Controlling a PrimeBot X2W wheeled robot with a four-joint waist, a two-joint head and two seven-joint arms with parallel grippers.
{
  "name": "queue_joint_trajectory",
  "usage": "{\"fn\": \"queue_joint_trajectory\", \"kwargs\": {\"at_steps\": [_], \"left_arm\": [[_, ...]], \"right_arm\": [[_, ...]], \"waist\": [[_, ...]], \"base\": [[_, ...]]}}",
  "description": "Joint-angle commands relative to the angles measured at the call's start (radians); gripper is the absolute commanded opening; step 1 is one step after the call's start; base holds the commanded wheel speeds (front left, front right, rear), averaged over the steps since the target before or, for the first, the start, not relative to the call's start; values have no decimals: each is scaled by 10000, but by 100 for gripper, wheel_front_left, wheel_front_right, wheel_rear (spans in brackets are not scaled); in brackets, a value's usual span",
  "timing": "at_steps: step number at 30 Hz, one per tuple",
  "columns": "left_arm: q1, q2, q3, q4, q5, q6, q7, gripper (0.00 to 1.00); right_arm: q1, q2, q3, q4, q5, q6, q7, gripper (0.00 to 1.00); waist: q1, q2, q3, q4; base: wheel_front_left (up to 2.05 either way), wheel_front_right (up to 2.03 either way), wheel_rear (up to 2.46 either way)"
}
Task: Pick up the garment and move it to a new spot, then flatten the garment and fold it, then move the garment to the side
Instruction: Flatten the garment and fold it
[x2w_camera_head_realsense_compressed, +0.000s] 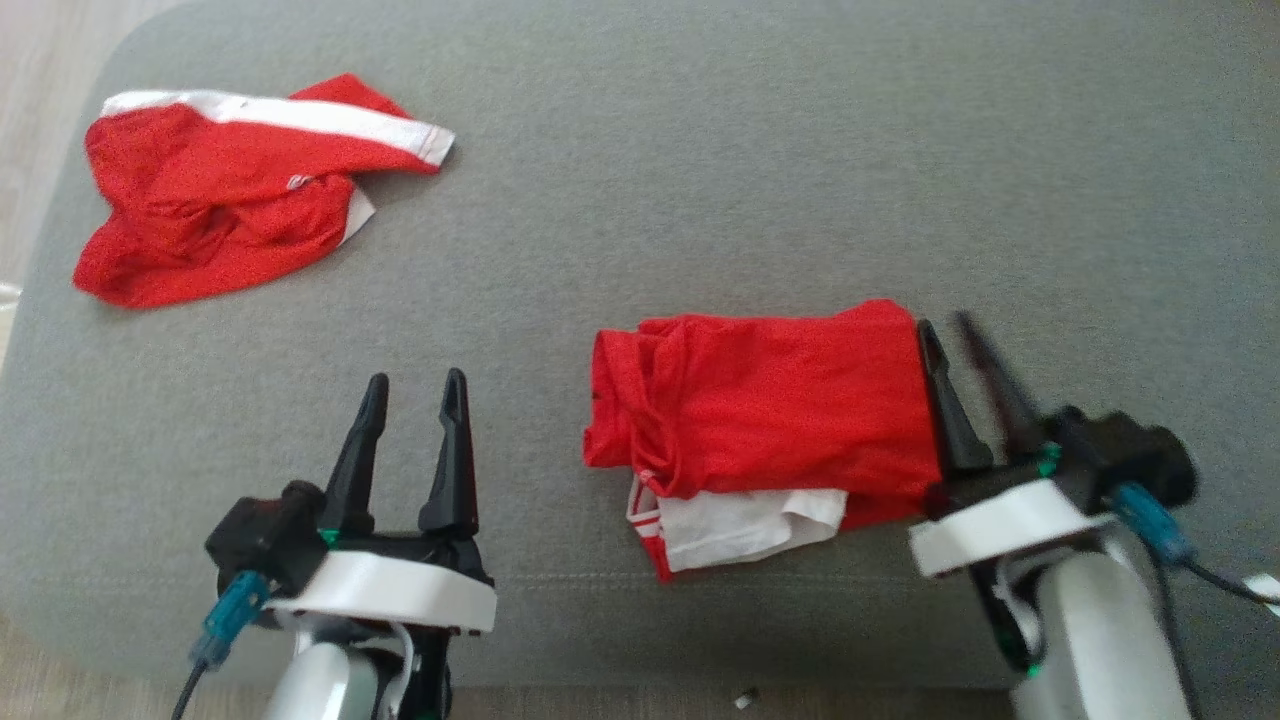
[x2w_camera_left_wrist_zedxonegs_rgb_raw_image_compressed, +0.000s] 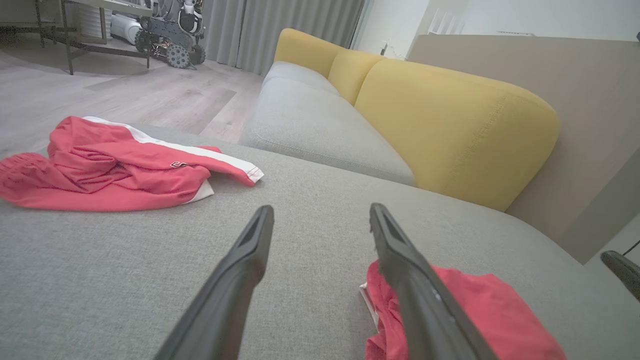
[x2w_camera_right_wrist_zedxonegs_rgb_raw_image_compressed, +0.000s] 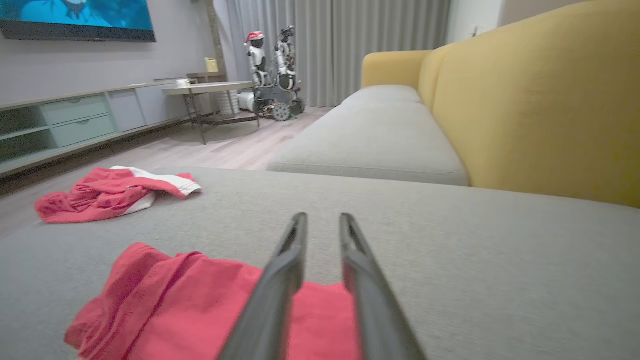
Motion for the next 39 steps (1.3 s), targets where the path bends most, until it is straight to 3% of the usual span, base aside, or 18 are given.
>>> {"fn": "queue_joint_trajectory", "kwargs": {"at_steps": [1, 12, 22, 30, 39], "left_arm": [[-501, 20, 241, -268, -9, -24, -122, 100], [-876, 20, 138, -274, -212, 45, -122, 100], [-968, 20, 107, -250, -297, 107, -122, 100], [-961, 20, 294, -253, -202, 98, -122, 100], [-860, 20, 377, -219, -83, -2, -122, 100]], "right_arm": [[-493, 101, 529, -162, 211, 63, 57, 0], [-2098, 121, 2754, 2216, 993, 63, 554, 0], [-2809, 125, 3951, 4366, 1659, 63, 494, 0], [-3312, 126, 3532, 4753, 2136, 63, -277, 0], [-2767, -287, 1809, 3131, 2254, 63, -545, 0]], "waist": [[0, 0, 171, 226], [0, 0, 897, 1241], [0, 0, 1002, 1536], [0, 0, 771, 988], [0, 0, 83, 77]], "base": [[0, 0, 0], [0, 0, 0], [0, 0, 0], [0, 0, 0], [0, 0, 0]]}}
